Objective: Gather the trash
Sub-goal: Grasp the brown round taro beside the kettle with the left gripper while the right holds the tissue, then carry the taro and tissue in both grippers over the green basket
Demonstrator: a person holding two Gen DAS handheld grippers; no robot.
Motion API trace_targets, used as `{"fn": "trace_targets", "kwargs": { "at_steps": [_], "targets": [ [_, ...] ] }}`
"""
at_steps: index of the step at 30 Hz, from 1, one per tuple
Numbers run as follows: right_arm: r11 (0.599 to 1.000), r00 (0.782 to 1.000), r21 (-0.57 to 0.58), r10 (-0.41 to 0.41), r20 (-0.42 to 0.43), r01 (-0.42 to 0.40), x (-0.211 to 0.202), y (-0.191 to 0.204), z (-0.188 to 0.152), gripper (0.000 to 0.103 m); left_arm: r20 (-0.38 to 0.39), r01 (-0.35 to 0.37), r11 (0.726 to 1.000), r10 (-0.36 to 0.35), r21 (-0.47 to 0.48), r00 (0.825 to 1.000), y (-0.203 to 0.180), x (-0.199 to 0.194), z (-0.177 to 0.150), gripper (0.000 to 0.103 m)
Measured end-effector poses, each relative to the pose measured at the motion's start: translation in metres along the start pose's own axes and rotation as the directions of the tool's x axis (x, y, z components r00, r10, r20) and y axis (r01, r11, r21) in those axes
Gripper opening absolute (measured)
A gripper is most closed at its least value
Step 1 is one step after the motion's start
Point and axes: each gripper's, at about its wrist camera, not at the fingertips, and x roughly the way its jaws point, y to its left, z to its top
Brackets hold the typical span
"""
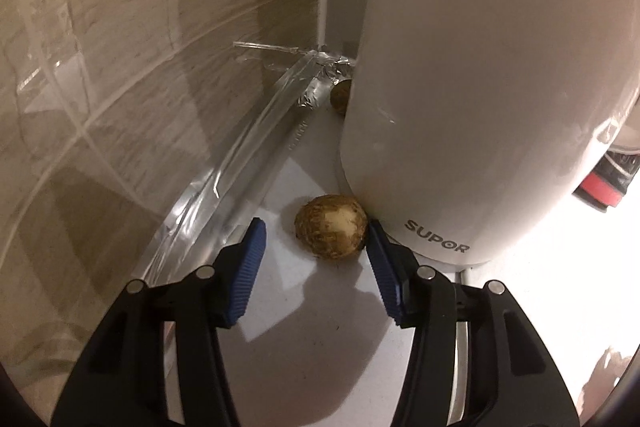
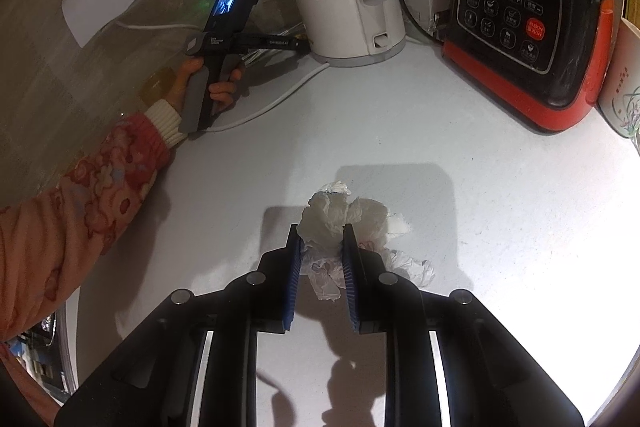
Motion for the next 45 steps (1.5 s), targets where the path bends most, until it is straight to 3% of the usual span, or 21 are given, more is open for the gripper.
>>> {"fn": "trace_targets", "kwargs": {
  "at_steps": [10,12,20,28,33,38,45],
  "targets": [
    [1.0,1.0,0.011,0.014,-0.022,-0.014,0.005,0.002,-0.006,0.022,-0.001,0.072,0.995,-0.072,-0.076,0.997,0.016,0.002,0.002,0.046],
    [1.0,1.0,0.017,0.016,-0.025,-0.016,0.007,0.002,-0.006,0.022,-0.004,0.095,0.992,-0.096,-0.081,0.995,0.018,0.003,0.002,0.037],
    [1.0,0.999,0.024,0.014,-0.029,-0.013,0.008,0.003,-0.008,0.022,0.002,0.06,0.995,-0.06,-0.081,0.998,0.007,0.013,0.001,0.037],
    [1.0,1.0,0.017,0.008,0.009,-0.008,-0.009,0.005,-0.01,0.022,0.013,-0.054,0.992,0.056,-0.111,0.998,-0.021,-0.029,-0.018,0.037],
    [1.0,0.999,0.016,-0.004,0.045,0.004,-0.03,0.009,-0.018,0.022,0.05,-0.108,0.985,0.115,-0.137,0.992,-0.057,-0.08,-0.045,0.037],
    [0.999,0.997,0.032,-0.019,0.076,0.017,-0.057,0.01,-0.035,0.022,0.067,-0.144,0.979,0.155,-0.144,0.986,-0.116,-0.135,-0.086,0.037],
    [0.999,0.995,0.041,-0.03,0.092,0.027,-0.098,0.006,-0.077,0.022,0.05,-0.136,0.976,0.147,-0.172,0.988,-0.21,-0.211,-0.159,0.037]
  ]
}}
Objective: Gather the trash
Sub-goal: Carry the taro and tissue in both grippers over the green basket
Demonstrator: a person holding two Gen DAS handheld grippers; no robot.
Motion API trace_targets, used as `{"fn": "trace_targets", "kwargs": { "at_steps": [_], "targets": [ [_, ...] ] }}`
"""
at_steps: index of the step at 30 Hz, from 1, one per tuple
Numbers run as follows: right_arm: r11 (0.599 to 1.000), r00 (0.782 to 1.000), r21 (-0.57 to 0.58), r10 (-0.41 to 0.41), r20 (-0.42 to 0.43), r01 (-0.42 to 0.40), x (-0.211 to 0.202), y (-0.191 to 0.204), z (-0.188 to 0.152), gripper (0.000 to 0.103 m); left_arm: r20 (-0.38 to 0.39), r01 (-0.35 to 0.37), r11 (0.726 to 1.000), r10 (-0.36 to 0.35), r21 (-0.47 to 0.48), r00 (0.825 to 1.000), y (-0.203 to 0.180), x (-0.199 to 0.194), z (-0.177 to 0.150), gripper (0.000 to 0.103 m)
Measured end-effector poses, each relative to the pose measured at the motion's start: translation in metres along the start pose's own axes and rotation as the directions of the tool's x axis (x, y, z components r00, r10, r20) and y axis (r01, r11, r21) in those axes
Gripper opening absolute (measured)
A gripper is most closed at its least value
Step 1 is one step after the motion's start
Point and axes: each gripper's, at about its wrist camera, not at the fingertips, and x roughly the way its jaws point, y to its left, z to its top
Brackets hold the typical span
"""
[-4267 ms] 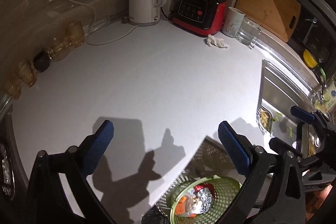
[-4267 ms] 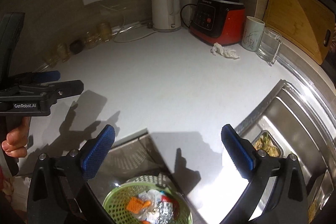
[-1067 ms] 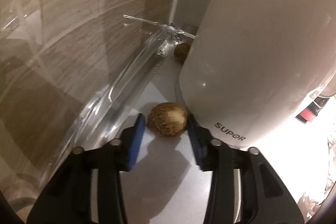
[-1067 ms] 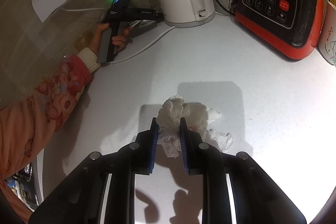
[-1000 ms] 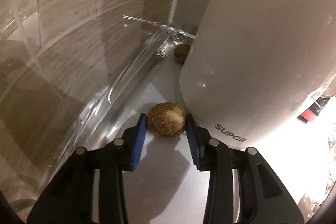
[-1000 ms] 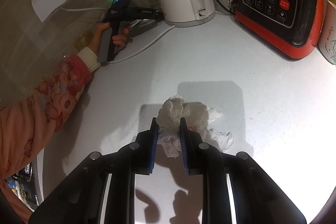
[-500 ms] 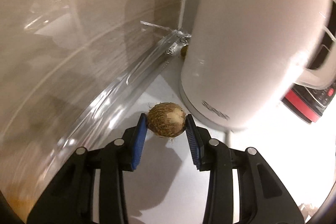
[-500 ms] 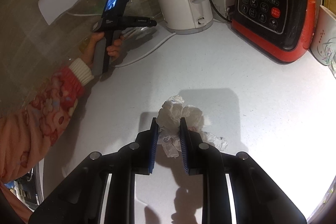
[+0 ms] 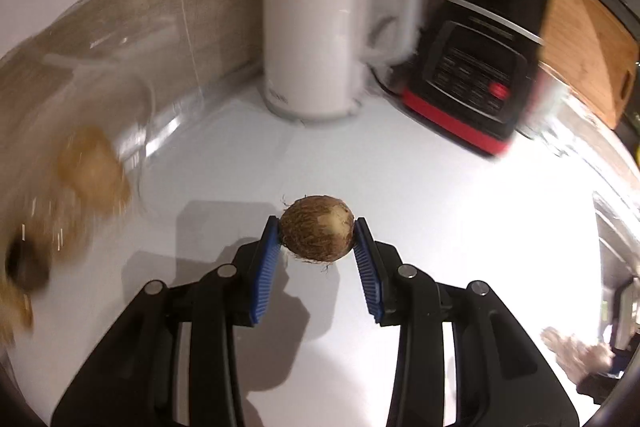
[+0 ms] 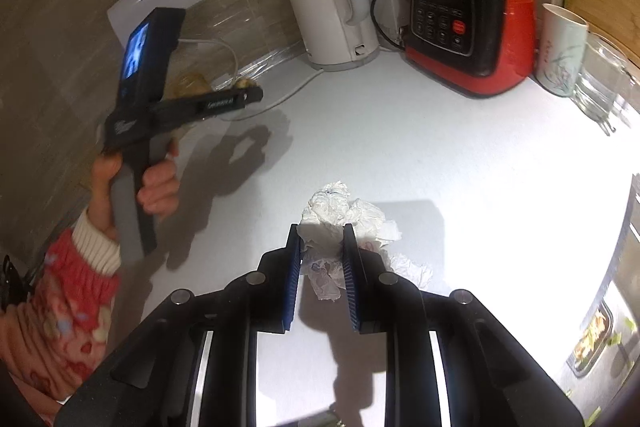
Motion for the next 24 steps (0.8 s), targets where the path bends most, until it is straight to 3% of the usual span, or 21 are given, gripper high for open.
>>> {"fn": "trace_targets", "kwargs": {
  "at_steps": [8,14,19,24],
  "targets": [
    [1.0,1.0,-0.019,0.012,0.011,-0.012,-0.059,-0.012,-0.061,0.022,-0.012,0.009,1.0,-0.009,-0.027,1.0,-0.096,-0.094,-0.091,0.037],
    [0.999,0.999,-0.028,0.016,0.045,-0.015,-0.116,-0.016,-0.104,0.022,0.0,0.015,0.999,-0.015,-0.052,1.0,-0.136,-0.156,-0.131,0.037],
    [0.997,0.998,-0.073,0.016,0.068,-0.011,-0.16,-0.008,-0.14,0.022,0.024,0.007,1.0,-0.007,-0.003,1.0,-0.167,-0.21,-0.168,0.037],
    [0.996,0.997,-0.09,0.019,0.075,-0.013,-0.195,-0.002,-0.186,0.022,-0.03,0.058,0.997,-0.057,0.052,0.998,-0.194,-0.246,-0.225,0.037]
  ]
}}
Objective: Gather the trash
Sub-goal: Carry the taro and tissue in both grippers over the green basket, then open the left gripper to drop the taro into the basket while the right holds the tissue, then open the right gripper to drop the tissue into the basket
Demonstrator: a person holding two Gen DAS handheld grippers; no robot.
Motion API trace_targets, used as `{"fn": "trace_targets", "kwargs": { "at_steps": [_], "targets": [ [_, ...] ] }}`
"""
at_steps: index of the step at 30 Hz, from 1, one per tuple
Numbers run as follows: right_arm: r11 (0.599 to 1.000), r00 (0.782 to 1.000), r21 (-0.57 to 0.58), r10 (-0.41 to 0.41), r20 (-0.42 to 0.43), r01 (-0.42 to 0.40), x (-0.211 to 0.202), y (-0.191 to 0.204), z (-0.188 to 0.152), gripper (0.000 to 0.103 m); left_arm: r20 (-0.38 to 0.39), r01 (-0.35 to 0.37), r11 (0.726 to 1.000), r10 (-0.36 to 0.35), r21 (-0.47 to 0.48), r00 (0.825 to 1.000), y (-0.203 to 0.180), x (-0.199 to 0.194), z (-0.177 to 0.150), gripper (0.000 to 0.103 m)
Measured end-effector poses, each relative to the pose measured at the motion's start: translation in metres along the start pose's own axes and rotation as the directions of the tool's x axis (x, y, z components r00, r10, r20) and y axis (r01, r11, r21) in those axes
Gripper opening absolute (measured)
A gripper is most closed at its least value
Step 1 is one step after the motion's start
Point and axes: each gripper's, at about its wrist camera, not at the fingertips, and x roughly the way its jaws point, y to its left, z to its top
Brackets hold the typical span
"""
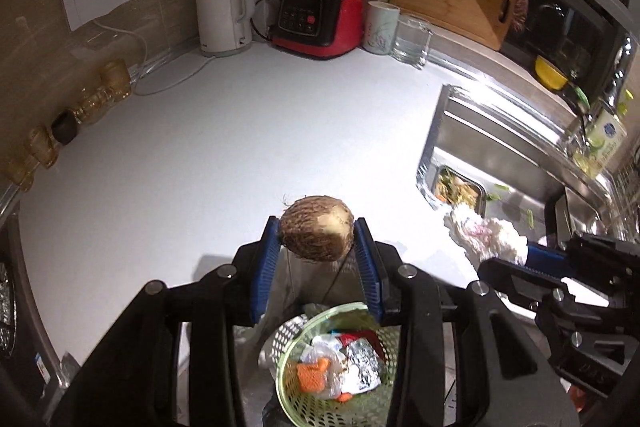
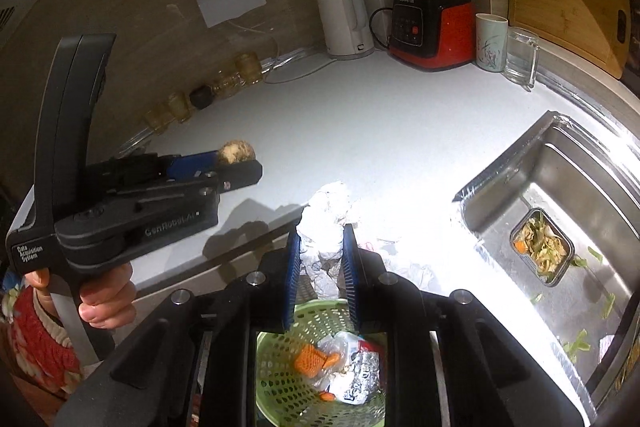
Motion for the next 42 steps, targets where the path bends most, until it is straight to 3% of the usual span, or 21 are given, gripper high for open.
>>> {"fn": "trace_targets", "kwargs": {
  "at_steps": [5,13,15,18,25,32,37,41,42],
  "targets": [
    [1.0,0.999,0.011,0.0,-0.051,0.0,-0.013,0.002,-0.048,0.022,-0.107,0.02,0.999,-0.014,0.048,0.994,-0.024,0.006,-0.062,0.037],
    [0.998,0.989,0.057,0.012,-0.147,-0.004,-0.003,0.002,-0.101,0.022,-0.306,0.079,0.997,-0.067,0.025,0.95,-0.029,0.06,-0.135,0.037],
    [0.998,0.987,0.059,0.009,-0.158,0.0,-0.002,0.003,-0.105,0.022,-0.325,0.081,0.996,-0.067,0.03,0.943,-0.03,0.066,-0.143,0.052],
    [0.998,0.986,0.06,0.001,-0.167,0.009,-0.002,0.005,-0.11,0.022,-0.32,0.083,0.996,-0.071,0.025,0.945,-0.029,0.064,-0.149,0.067],
    [0.998,0.987,0.049,-0.029,-0.157,0.038,-0.007,0.009,-0.108,0.022,-0.289,0.071,0.997,-0.056,0.039,0.956,-0.024,0.047,-0.134,0.07],
    [0.999,0.991,0.013,-0.034,-0.13,0.036,-0.009,0.017,-0.102,0.022,-0.149,-0.002,1.0,0.005,0.021,0.989,0.0,-0.006,-0.098,0.083],
    [1.0,0.985,0.003,-0.016,-0.171,0.017,0.019,0.019,-0.108,0.022,-0.115,-0.029,1.0,0.029,-0.003,0.993,0.015,-0.021,-0.085,0.089],
    [1.0,0.971,0.014,0.006,-0.238,-0.003,0.056,0.018,-0.12,0.022,-0.129,-0.05,0.999,0.048,-0.006,0.99,0.022,-0.015,-0.084,0.09],
    [1.0,0.965,0.015,0.007,-0.26,-0.003,0.067,0.017,-0.125,0.026,-0.136,-0.056,0.998,0.054,-0.007,0.989,0.024,-0.012,-0.085,0.09]
  ]
}}
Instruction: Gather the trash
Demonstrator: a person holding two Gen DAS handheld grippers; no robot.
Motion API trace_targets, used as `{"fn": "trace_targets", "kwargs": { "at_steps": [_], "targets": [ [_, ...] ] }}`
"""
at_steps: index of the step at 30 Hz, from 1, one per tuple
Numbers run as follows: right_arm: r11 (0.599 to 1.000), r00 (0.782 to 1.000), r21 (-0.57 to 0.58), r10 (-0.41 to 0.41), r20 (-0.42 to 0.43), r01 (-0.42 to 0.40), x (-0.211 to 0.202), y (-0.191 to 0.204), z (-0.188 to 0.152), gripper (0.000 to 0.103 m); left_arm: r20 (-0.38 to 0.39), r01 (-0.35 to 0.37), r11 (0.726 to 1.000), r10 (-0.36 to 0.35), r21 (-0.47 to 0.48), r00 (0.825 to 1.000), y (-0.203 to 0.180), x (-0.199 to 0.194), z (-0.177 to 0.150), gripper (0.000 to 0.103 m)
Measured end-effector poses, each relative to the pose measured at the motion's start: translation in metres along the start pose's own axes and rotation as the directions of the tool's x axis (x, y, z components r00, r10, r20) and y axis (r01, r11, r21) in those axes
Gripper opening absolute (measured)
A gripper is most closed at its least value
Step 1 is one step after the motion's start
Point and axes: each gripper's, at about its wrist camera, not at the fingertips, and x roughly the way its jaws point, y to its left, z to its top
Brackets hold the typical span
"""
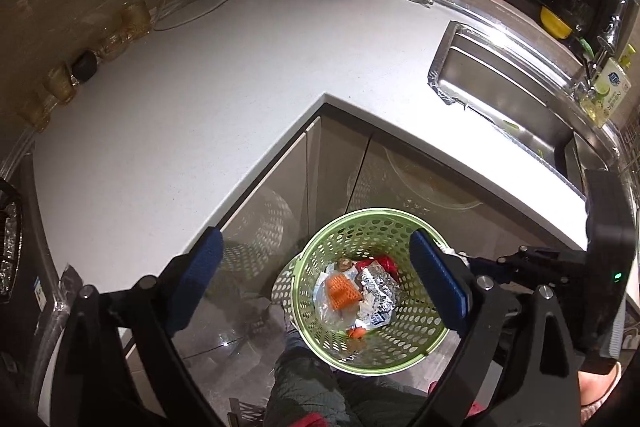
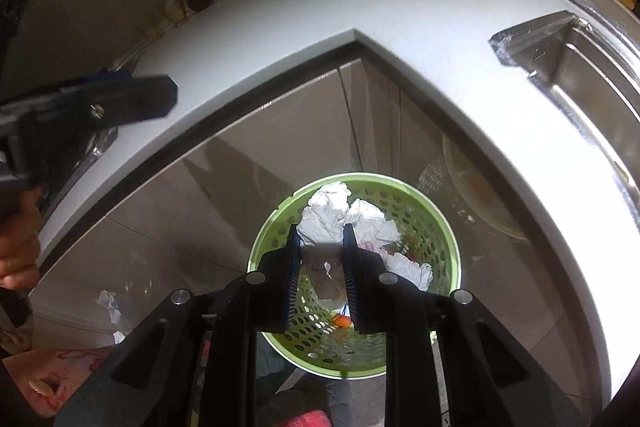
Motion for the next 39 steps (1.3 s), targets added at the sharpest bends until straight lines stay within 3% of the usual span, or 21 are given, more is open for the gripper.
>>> {"fn": "trace_targets", "kwargs": {
  "at_steps": [2,3,4,7,10,16,24,27,31,39],
  "targets": [
    [1.0,0.999,0.007,-0.002,-0.052,0.002,0.024,-0.001,-0.005,0.045,-0.025,-0.002,1.0,0.002,-0.008,1.0,0.003,0.008,0.0,0.09],
    [1.0,0.997,0.013,-0.003,-0.08,0.004,0.036,-0.002,-0.009,0.059,-0.037,-0.005,1.0,0.004,-0.012,0.999,0.005,0.012,0.0,0.09],
    [1.0,0.995,0.02,-0.006,-0.103,0.008,0.046,-0.003,-0.012,0.066,-0.049,-0.008,1.0,0.007,-0.016,0.999,0.006,0.016,0.0,0.09],
    [0.998,0.986,0.054,-0.005,-0.167,0.014,0.068,-0.009,-0.021,0.072,-0.079,-0.03,0.999,0.029,-0.021,0.996,0.009,0.025,-0.001,0.09],
    [0.996,0.983,0.074,-0.028,-0.181,0.042,0.068,-0.013,-0.02,0.086,-0.105,-0.04,0.999,0.036,-0.031,0.994,0.013,0.031,-0.002,0.09],
    [0.994,0.993,0.07,-0.073,-0.097,0.08,0.031,-0.009,0.008,0.095,-0.102,-0.069,0.996,0.063,-0.057,0.993,0.013,0.024,0.007,0.09],
    [0.994,0.985,-0.006,-0.108,0.131,0.11,-0.071,0.018,0.061,0.101,0.09,-0.112,0.987,0.123,-0.117,0.988,0.021,-0.059,0.05,0.092],
    [0.99,0.968,-0.054,-0.117,0.222,0.132,-0.117,0.033,0.082,0.101,0.184,-0.143,0.981,0.166,-0.133,0.969,0.023,-0.103,0.068,0.095],
    [0.974,0.933,-0.13,-0.135,0.334,0.187,-0.172,0.062,0.112,0.101,0.303,-0.183,0.968,0.229,-0.171,0.925,0.022,-0.163,0.088,0.095],
    [0.964,0.855,-0.174,-0.086,0.511,0.201,-0.266,0.093,0.121,0.101,0.457,-0.217,0.949,0.3,-0.227,0.837,0.013,-0.255,0.102,0.095]
  ]
}}
